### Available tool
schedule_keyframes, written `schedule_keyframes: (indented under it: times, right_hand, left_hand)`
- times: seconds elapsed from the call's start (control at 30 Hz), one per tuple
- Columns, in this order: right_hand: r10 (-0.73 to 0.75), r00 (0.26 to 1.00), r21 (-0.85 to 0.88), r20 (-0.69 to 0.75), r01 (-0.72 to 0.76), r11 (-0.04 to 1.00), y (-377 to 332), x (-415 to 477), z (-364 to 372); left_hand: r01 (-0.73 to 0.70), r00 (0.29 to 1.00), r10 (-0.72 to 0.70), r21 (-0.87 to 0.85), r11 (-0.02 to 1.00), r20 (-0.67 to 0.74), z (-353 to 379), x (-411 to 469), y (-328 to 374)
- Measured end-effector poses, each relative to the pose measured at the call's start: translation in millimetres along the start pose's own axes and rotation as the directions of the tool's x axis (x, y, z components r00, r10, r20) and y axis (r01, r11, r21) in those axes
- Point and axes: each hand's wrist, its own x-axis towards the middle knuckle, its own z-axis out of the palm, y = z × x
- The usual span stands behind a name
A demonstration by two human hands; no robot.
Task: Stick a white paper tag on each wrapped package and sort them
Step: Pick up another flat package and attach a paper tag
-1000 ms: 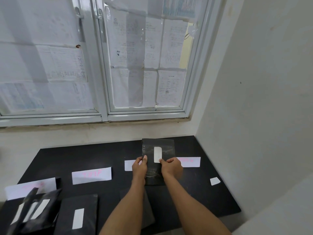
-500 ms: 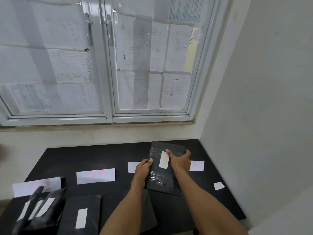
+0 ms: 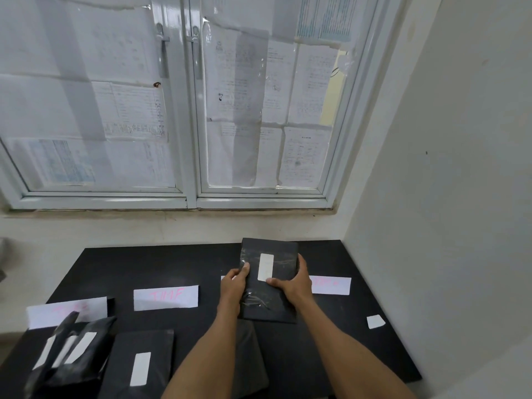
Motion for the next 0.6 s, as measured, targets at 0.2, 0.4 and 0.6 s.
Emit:
schedule_keyframes:
  times: [0.2,0.4,0.6]
  right_hand:
    - [0.099,0.995,0.073,-0.014,-0.098,0.992,-4.3,1.0,11.0]
    - [0.336,0.900,0.074,-0.276,-0.329,0.942,-21.8,-4.5,22.4]
    - [0.340,0.886,-0.062,-0.316,-0.377,0.924,-37.4,-14.4,38.9]
  left_hand:
    - [-0.006,0.999,0.000,0.156,0.988,0.037,-10.2,2.3,2.7]
    - [0.037,0.978,-0.087,0.251,0.967,0.188,-16.3,4.8,8.3]
    - [0.088,0.990,-0.112,0.251,0.964,0.083,-25.7,-1.5,10.6]
